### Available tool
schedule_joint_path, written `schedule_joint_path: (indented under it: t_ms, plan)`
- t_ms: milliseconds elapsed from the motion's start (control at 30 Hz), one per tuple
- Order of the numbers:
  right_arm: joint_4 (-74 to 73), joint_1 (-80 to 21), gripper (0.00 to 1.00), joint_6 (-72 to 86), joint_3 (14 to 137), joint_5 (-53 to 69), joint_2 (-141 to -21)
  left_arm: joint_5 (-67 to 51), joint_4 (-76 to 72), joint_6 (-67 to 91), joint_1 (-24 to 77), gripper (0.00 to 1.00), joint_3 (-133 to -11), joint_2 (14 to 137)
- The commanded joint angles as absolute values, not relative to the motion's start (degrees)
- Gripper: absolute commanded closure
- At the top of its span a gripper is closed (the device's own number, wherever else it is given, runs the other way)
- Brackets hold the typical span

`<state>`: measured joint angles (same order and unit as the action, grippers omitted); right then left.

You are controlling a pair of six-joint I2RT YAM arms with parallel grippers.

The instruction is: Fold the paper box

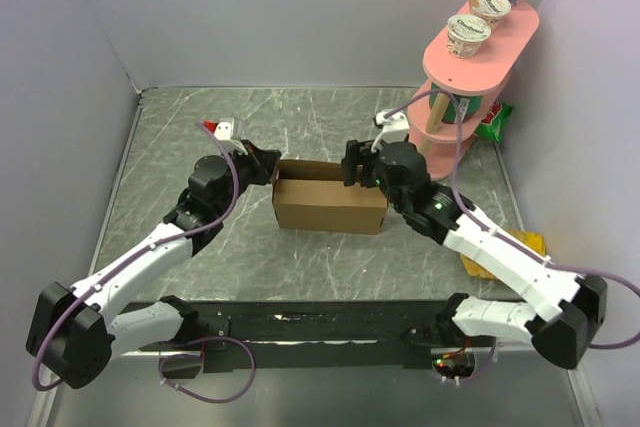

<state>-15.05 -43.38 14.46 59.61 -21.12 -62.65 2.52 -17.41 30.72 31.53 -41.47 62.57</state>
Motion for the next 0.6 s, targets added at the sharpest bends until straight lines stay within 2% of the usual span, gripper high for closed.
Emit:
schedule_joint_path:
  t_ms: [0,300,567]
  plan:
    - [-8.4,-43.7,0.14,13.4,62.2,-25.2,-66.8,3.5,-12.7,30.6,33.0,0.99,-38.3,62.8]
    - [-5.0,-43.7,0.14,12.0,61.4,-27.8,-72.1,5.4,-15.3,30.6,35.0,0.99,-35.8,62.4]
    - [-4.7,-45.9,0.18,16.8,51.5,-27.5,-66.9,8.6,-17.6,31.3,37.3,0.99,-32.2,61.3]
